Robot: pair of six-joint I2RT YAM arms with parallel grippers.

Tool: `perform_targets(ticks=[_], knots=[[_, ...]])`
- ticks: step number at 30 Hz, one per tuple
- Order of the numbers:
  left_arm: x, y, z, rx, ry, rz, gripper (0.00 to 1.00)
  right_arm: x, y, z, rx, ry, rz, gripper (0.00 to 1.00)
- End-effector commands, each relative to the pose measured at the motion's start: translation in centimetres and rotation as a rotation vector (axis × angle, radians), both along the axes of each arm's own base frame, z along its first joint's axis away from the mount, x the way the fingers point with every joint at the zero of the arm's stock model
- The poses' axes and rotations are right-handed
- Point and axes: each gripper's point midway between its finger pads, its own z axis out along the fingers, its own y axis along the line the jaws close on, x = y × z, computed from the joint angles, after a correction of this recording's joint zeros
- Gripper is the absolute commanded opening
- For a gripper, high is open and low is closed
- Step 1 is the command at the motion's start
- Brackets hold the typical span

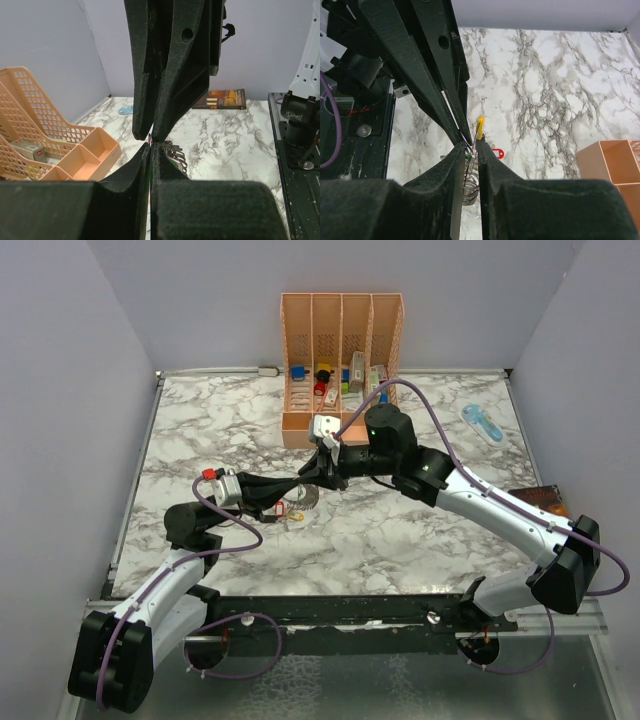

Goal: Put the keys on the keyring

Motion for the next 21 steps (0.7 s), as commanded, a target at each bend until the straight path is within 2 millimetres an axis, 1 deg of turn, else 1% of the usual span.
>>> perform_targets(ticks=[1, 7, 10, 15, 21], knots=[[-0.9, -0.4, 0.9, 0.016, -0.059, -0.043, 0.0, 0.1, 0.0, 2.3, 0.056, -0.064, 0.015, 0.18], [-0.9, -0.4, 0.7, 0.025, -0.056, -0.047, 0.0, -0.3, 0.0, 2.4, 0.061, -0.076, 0.034, 0.19], [-0.8, -0.4, 0.7, 0.028, -0.058, -0.045, 0.0, -0.5, -0.1, 2.3, 0.058, -0.075, 0.044, 0.17], [-0.7, -0.4, 0.7, 0.031, -0.059, -0.043, 0.0, -0.9, -0.1, 2.1, 0.048, -0.066, 0.068, 0.12], [-0.6, -0.4, 0.8, 0.032, -0.061, -0.043, 0.0, -1.1, -0.2, 1.8, 0.033, -0.057, 0.074, 0.01]])
